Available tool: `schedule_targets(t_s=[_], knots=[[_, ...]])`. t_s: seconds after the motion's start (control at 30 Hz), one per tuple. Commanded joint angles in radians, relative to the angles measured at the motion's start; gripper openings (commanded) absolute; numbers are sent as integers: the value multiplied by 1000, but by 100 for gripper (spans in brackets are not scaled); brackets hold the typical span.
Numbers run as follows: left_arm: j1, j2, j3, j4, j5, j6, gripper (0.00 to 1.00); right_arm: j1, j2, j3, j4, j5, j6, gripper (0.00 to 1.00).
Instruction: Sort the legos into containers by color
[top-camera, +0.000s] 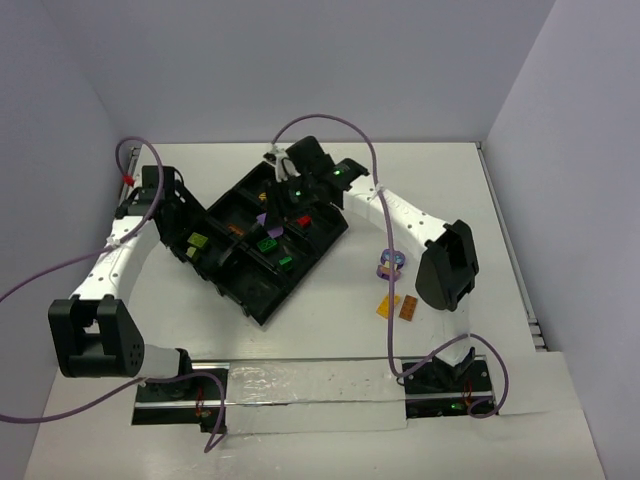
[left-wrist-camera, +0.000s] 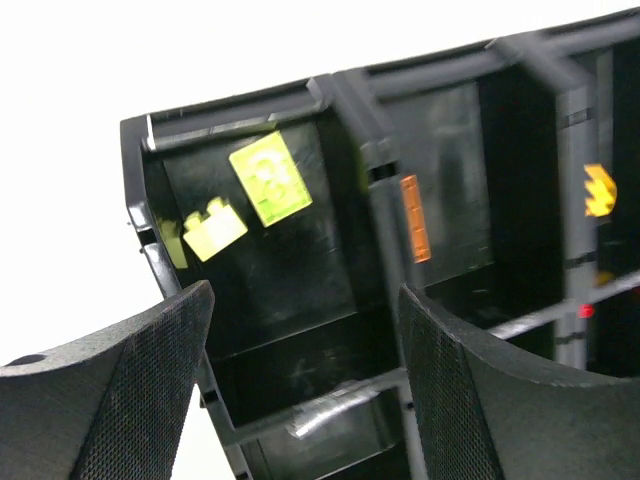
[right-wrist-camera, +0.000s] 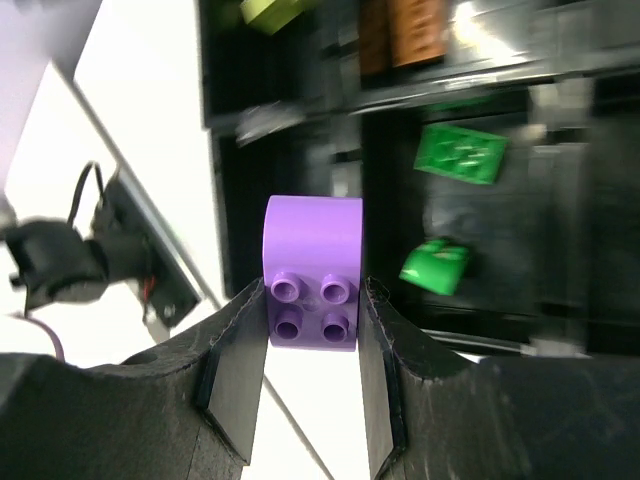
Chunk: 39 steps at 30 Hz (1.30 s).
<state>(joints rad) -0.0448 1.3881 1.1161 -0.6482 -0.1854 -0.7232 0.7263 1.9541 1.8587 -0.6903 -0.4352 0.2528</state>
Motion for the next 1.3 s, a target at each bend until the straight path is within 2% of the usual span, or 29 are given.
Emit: schedule_targets(t_s=[0.0, 0.17, 0.3, 0.47, 0.53, 0.57, 0.6, 0.63, 0.7, 0.87, 1.07, 1.17, 1.2, 1.27], knots=[[3, -51, 91, -74, -49, 18, 82, 82, 18, 24, -20, -28, -52, 0], [3, -113, 81, -85, -43, 22, 89, 183, 25, -20, 16, -4, -27, 2], [2, -186, 51, -83, -35, 33, 95, 228, 38, -46, 57, -1, 0, 8], [3, -287, -22, -68, -21, 40, 96, 240, 81, -58, 118, 30, 30, 18], [2, -304, -50, -68, -15, 40, 96, 239, 103, -42, 121, 54, 33, 29], [2, -307, -52, -69, -14, 40, 96, 239, 111, -32, 121, 68, 36, 40], [3, -325, -66, -74, -14, 43, 96, 239, 123, -13, 121, 83, 37, 56], [3, -327, -67, -74, -15, 44, 96, 239, 129, -12, 120, 93, 38, 58], [3, -361, -93, -67, -21, 56, 96, 239, 130, -7, 129, 134, 48, 69], [2, -381, -98, -73, -17, 69, 96, 224, 90, -8, 121, 238, 85, 69], [2, -401, -103, -79, -9, 82, 96, 114, -138, -215, 151, 390, 197, 67], [0, -413, -113, -79, -9, 82, 96, 8, -307, -409, 148, 535, 341, 67], [0, -414, -113, -82, -6, 82, 96, -57, -351, -521, 152, 561, 383, 65], [-1, -416, -111, -82, -5, 84, 96, -128, -486, -643, 166, 594, 474, 64]])
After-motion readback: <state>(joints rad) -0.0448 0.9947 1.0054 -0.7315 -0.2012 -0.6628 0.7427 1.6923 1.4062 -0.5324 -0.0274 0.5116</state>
